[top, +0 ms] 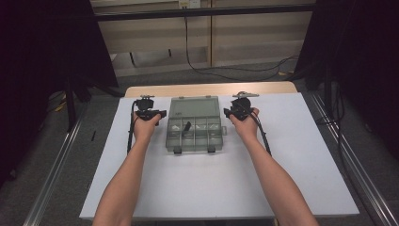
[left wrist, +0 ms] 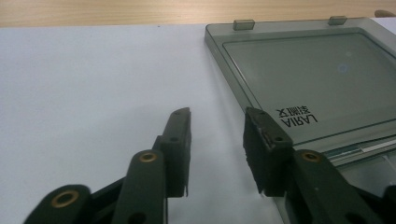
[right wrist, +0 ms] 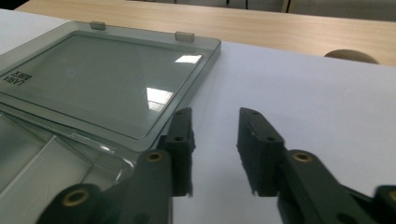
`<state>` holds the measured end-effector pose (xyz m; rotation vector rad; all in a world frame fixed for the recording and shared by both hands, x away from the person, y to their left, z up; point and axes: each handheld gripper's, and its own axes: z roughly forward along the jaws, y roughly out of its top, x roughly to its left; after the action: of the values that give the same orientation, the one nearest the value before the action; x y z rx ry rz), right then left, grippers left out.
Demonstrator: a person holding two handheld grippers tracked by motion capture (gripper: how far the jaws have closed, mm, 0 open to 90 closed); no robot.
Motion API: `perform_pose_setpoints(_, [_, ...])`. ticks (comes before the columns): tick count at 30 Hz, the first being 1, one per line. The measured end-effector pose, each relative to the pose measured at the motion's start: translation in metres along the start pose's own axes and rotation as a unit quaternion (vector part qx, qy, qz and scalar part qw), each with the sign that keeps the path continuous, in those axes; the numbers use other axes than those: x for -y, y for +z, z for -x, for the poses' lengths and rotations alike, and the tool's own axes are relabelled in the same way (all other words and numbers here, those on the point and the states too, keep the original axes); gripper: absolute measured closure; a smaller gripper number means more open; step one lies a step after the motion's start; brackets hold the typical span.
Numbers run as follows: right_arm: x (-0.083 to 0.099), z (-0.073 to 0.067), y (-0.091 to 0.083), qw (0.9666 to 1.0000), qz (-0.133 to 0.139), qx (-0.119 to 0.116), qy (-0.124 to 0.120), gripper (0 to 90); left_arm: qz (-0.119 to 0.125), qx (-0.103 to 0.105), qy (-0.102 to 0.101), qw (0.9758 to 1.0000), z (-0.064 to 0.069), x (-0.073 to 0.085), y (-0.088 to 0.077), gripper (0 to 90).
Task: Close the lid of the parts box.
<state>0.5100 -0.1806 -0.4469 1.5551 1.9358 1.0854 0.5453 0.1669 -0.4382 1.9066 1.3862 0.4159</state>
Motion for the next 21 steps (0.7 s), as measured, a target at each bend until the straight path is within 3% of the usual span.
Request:
perform_pose_setpoints(9, [-0.004,-0.003,0.011,0.9998,-0.015,-0.016,0.002,86.7,-0.012,0.002,-0.008,0.9999,-0.001,0.0,0.01,81.0])
perform_pose_setpoints(16, [-0.01,-0.008,0.02,0.9991,-0.035,-0.021,0.008,90.0,-0.03,0.007,-0.006,0.9995,-0.001,0.0,0.02,87.3])
perform_pose_setpoints(21, [-0.011,-0.007,0.028,0.9985,-0.047,-0.023,0.012,90.0,-0.028,0.008,-0.008,0.9995,0.0,-0.002,0.027,88.8])
